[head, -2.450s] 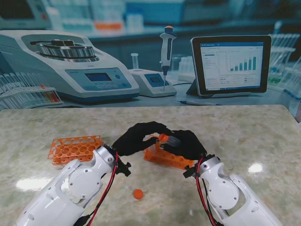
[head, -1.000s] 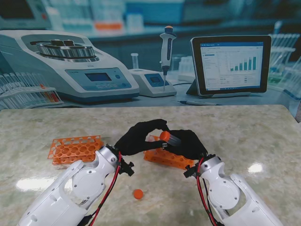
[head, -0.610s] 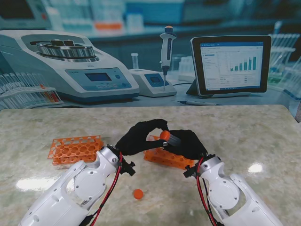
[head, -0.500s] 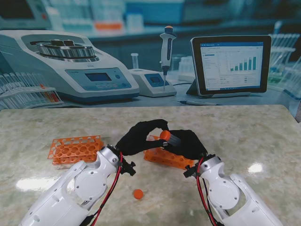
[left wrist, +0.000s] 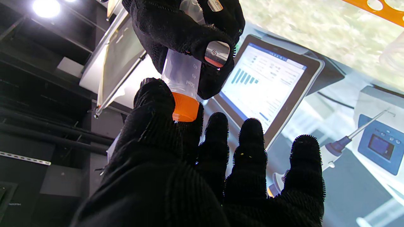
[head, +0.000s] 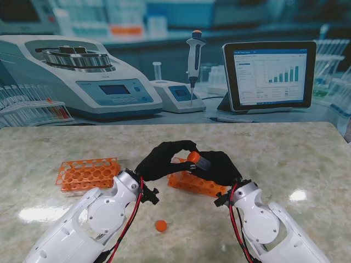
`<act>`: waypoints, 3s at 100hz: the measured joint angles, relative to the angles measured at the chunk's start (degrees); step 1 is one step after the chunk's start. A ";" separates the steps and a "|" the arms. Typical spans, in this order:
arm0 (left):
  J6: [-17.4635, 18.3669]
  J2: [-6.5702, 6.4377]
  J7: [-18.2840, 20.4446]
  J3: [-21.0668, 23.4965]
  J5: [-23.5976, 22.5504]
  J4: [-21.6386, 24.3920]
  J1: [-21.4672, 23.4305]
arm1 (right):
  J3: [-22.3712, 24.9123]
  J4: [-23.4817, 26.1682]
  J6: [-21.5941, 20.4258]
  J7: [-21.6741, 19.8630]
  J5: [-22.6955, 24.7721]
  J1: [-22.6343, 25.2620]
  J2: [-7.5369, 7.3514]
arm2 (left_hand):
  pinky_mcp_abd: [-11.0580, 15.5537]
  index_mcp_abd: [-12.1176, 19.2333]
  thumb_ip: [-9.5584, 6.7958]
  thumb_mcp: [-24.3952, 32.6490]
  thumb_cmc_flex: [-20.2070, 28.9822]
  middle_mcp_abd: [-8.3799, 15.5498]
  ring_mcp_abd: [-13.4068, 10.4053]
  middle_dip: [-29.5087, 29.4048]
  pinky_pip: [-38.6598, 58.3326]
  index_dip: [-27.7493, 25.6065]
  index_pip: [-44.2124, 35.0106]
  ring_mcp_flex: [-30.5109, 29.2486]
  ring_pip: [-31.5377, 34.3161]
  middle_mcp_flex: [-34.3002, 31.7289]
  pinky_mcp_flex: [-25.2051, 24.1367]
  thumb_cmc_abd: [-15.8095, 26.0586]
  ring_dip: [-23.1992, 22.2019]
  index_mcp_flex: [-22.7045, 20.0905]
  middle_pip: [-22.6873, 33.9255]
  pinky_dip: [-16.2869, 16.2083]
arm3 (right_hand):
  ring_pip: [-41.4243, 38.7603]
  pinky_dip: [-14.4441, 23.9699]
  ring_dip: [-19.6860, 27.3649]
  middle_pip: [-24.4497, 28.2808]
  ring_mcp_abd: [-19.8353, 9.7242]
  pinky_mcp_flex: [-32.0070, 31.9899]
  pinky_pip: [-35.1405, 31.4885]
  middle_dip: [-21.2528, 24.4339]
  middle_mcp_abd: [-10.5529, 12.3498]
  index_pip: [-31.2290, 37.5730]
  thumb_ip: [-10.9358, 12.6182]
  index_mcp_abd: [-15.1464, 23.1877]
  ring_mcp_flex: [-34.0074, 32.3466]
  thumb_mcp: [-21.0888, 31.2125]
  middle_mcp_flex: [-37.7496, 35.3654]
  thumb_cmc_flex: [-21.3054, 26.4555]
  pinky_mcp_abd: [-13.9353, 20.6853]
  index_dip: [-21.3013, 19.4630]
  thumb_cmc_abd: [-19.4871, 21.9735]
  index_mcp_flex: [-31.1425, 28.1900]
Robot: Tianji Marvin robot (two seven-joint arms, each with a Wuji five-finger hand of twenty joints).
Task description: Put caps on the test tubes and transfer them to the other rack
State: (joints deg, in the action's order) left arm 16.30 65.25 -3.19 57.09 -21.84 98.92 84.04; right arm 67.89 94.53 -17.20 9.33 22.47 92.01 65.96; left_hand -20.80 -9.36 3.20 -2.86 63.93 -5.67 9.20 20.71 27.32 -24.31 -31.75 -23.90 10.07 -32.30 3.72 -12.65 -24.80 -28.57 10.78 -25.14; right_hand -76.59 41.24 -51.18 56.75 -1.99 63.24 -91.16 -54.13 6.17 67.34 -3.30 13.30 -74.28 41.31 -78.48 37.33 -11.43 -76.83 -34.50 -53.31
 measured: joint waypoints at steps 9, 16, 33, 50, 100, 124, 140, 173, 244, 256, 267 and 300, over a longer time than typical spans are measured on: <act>-0.01 0.00 0.14 0.07 -0.06 0.00 0.01 | 0.02 -0.01 0.00 -0.02 0.00 0.02 -0.01 | -0.01 -0.01 0.00 0.00 0.00 0.00 0.00 0.00 0.10 1.61 2.64 -0.01 0.00 -0.02 0.00 0.00 0.00 -1.60 0.00 0.00 | 0.00 0.00 0.00 0.00 0.00 0.00 0.00 0.00 0.00 0.00 0.00 0.00 0.00 0.00 0.00 0.00 0.00 0.00 0.00 0.00; -0.03 -0.02 0.32 0.09 -0.06 0.00 0.01 | 0.02 -0.03 -0.02 -0.03 0.00 0.05 -0.02 | -0.01 -0.01 0.00 0.03 0.01 0.01 0.00 0.00 0.11 1.74 3.91 -0.01 0.00 -0.02 0.00 0.00 0.00 -2.22 0.00 0.00 | 0.00 0.00 0.00 0.00 0.00 0.00 0.00 0.00 0.00 0.00 0.00 0.00 0.00 0.00 0.00 0.00 0.00 -0.01 0.00 0.00; 0.04 -0.07 0.56 0.13 -0.16 0.01 0.00 | 0.03 -0.06 -0.04 -0.03 0.00 0.09 -0.03 | -0.02 -0.02 0.00 0.66 0.02 0.06 0.00 0.00 0.12 2.85 6.66 -0.01 0.00 -1.29 0.00 -0.02 0.00 -3.48 -0.14 0.00 | 0.00 0.00 0.00 0.00 0.00 0.00 0.00 0.00 0.00 0.00 0.00 0.00 0.00 0.00 0.00 0.00 0.00 -0.01 0.00 0.00; 0.50 -0.09 0.56 0.16 -0.23 -0.02 -0.02 | 0.04 -0.05 -0.12 -0.03 0.00 0.10 -0.03 | -0.03 0.11 0.00 1.30 0.02 0.07 0.00 -0.71 0.12 3.61 9.24 -0.01 0.00 -1.29 -0.05 -0.11 0.00 -4.69 -0.63 0.00 | 0.00 0.00 0.00 0.00 0.00 0.00 0.00 0.00 0.00 0.00 0.00 0.01 0.00 0.00 0.00 0.00 0.00 -0.01 0.00 -0.05; 0.98 -0.38 1.85 0.23 -0.11 -0.16 -0.29 | 0.09 -0.05 -0.11 -0.13 0.04 0.16 -0.11 | -0.06 1.00 0.77 5.97 0.02 0.07 0.00 -3.36 0.06 5.29 12.81 -0.02 -1.58 -1.29 -0.69 -1.31 2.38 -4.88 -2.30 0.61 | 0.00 0.00 0.00 0.00 0.01 0.00 0.00 0.01 0.00 0.00 0.00 0.01 0.00 0.00 0.00 0.00 0.00 -0.02 0.00 -0.05; 1.35 -0.43 1.78 0.15 -0.41 -0.32 -0.35 | 0.11 0.03 -0.10 -0.14 0.04 0.17 -0.12 | -0.07 9.42 0.78 12.22 0.10 0.07 0.00 -3.83 -0.46 7.19 14.56 -0.02 -2.20 -1.29 -0.69 -4.71 3.27 -4.00 -2.91 0.67 | 0.00 0.00 0.00 0.00 0.01 0.00 0.00 0.01 0.00 0.00 0.00 0.06 0.00 0.00 0.00 0.00 0.00 -0.02 0.00 -0.15; 1.50 -0.45 1.79 0.09 -0.55 -0.50 -0.39 | 0.13 0.04 -0.10 -0.18 0.04 0.15 -0.13 | -0.08 16.96 0.81 16.10 3.82 0.08 0.00 -5.28 -0.51 7.79 15.26 0.02 -2.31 -1.29 -0.69 -5.58 3.46 -3.91 -3.02 0.68 | 0.00 0.00 0.00 0.00 0.01 0.00 0.00 0.01 0.00 0.00 0.00 0.07 0.00 -0.01 0.00 0.00 0.00 -0.02 0.00 -0.03; 1.21 -0.55 2.70 0.21 -0.21 -0.41 -0.38 | 0.13 0.04 -0.07 -0.22 0.04 0.17 -0.14 | -0.08 18.14 0.80 16.38 4.45 0.08 0.00 -5.28 -1.30 7.79 15.26 0.87 -2.72 -1.24 -1.19 -5.25 4.03 -3.47 -3.04 0.69 | 0.00 0.00 0.00 0.00 0.04 0.00 0.00 0.01 0.00 0.00 0.00 0.07 0.00 -0.01 0.00 0.00 0.00 -0.02 0.00 -0.02; 0.87 -1.51 6.96 2.41 0.17 1.17 0.14 | -0.02 0.52 -0.03 -0.58 0.15 0.20 -0.12 | -0.05 20.47 0.52 17.23 5.28 0.14 0.00 -6.66 -4.38 10.14 15.59 3.42 -3.77 0.20 -2.10 -2.56 4.76 -1.96 -4.34 0.71 | 0.00 0.00 0.00 0.00 0.04 0.00 0.00 0.01 0.00 -0.78 0.00 0.04 0.02 -0.40 0.00 0.00 0.00 0.04 0.00 0.02; 0.93 -1.52 6.99 2.64 0.87 1.16 0.30 | -0.08 0.61 -0.04 -0.58 0.06 0.14 -0.12 | -0.02 20.53 0.12 14.51 5.33 0.16 0.00 -6.66 -4.82 10.90 15.69 3.43 -3.78 0.90 -2.20 -1.75 4.86 -1.55 -4.48 0.71 | 0.01 0.00 0.00 0.00 0.04 0.00 0.00 0.01 0.00 -0.78 0.00 0.04 0.02 -0.48 0.00 0.00 0.00 0.04 0.01 -0.09; 1.04 -1.56 7.25 2.73 1.54 1.10 0.35 | -0.11 0.65 -0.03 -0.58 -0.07 0.11 -0.11 | 0.01 20.53 -0.29 12.28 3.93 0.16 0.00 -6.66 -5.05 11.54 15.95 3.46 -3.78 1.48 -2.25 -1.35 4.87 -1.25 -4.51 0.71 | 0.03 0.00 0.01 0.00 0.04 0.00 0.00 0.01 0.00 -0.68 0.00 0.10 0.02 -0.60 0.00 0.00 0.00 0.03 0.01 -0.35; 1.63 -1.59 7.58 2.77 3.33 0.80 0.28 | -0.02 0.71 -0.03 -0.72 -0.08 0.09 -0.11 | 0.09 15.94 0.13 5.42 -3.96 0.16 0.00 -6.66 -5.75 11.76 16.56 4.16 -3.91 1.74 -2.71 0.42 4.93 -0.92 -4.59 0.72 | 0.04 0.00 0.02 0.00 0.04 0.00 0.00 0.01 0.00 -0.01 0.00 0.62 0.03 -0.67 0.00 -0.09 0.00 -0.04 -0.15 -0.60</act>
State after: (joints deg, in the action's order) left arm 17.93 63.66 4.38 59.87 -18.51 99.72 84.33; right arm 67.86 95.23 -17.23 8.61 22.39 92.10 65.85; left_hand -20.71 6.57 3.32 2.55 59.98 -5.51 9.20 14.05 21.57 -12.55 -15.19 -19.74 6.15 -30.56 1.01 -12.23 -19.86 -29.49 6.19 -24.42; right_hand -76.56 41.24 -51.15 56.75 -1.95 63.23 -91.16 -54.12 6.17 67.32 -3.31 13.93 -74.26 40.64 -78.48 37.25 -11.43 -76.87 -34.65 -53.90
